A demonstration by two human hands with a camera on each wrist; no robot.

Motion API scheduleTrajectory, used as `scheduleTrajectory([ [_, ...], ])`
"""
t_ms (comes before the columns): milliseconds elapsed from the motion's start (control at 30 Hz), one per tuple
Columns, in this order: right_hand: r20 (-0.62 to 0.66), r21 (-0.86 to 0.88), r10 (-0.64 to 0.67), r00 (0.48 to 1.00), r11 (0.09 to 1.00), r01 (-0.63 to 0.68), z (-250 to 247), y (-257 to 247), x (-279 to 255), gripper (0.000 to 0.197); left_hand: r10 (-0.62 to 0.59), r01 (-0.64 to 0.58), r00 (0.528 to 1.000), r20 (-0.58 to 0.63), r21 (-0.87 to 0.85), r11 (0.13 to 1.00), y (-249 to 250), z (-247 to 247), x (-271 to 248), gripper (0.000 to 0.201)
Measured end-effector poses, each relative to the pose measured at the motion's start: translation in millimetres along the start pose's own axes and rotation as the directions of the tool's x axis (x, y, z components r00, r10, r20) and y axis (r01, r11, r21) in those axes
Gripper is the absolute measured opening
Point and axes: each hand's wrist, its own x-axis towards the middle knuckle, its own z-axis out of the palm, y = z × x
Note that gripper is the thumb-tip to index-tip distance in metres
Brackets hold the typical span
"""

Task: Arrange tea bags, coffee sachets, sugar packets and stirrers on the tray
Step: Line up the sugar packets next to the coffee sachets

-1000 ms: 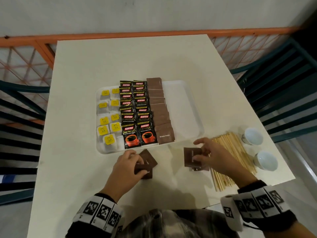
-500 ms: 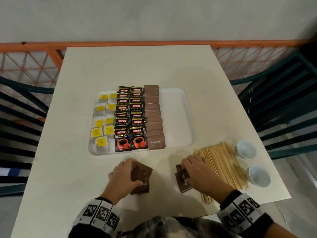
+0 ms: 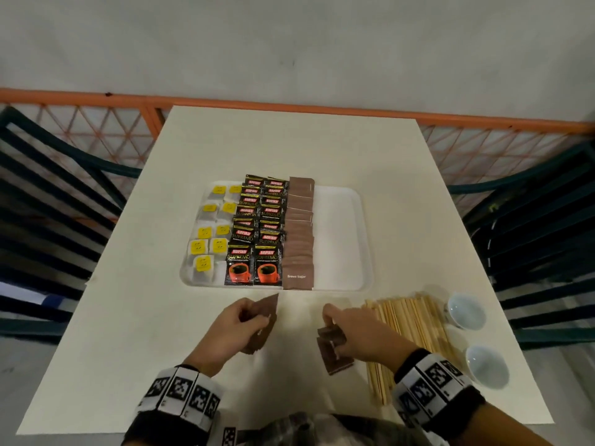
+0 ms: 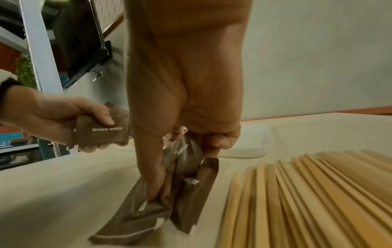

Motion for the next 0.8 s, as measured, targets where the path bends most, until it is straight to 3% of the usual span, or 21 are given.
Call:
scheduleTrajectory([
  [167, -0.17, 0.387, -0.001, 0.986, 0.92, 0.068, -22, -9, 7, 0.031, -0.044, 0.062, 0.997, 0.056, -0.379, 0.923, 19, -2, -1, 0.014],
  [300, -0.289, 0.722, 0.031, 0.957, 0.663, 0.197, -44, -26, 13, 0.028, -0.079, 0.142, 0.988, 0.13, -0.601, 0.786, 32, -1, 2, 0.025],
  [400, -0.332, 0.81, 0.029, 0.943, 0.522, 0.269, -51, -46, 21, 0.024, -0.009, 0.122, 0.984, 0.178, -0.636, 0.762, 47, -2, 2, 0.033],
  [500, -0.403, 0.792, 0.032, 0.915, 0.513, 0.331, -52, -62, 31, 0.023, 0.083, 0.073, 0.979, 0.186, -0.7, 0.71, 60, -5, 6, 0.046],
  [600, -0.445, 0.769, 0.061, 0.893, 0.536, 0.347, -49, -72, 41, 0.024, 0.113, 0.075, 0.974, 0.196, -0.75, 0.657, 71, -6, 5, 0.04],
  [800, -0.555, 0.582, 0.083, 0.828, 0.749, 0.315, -35, -87, 52, 0.047, 0.191, 0.082, 0.946, 0.26, -0.766, 0.638, 77, -13, -1, 0.027],
])
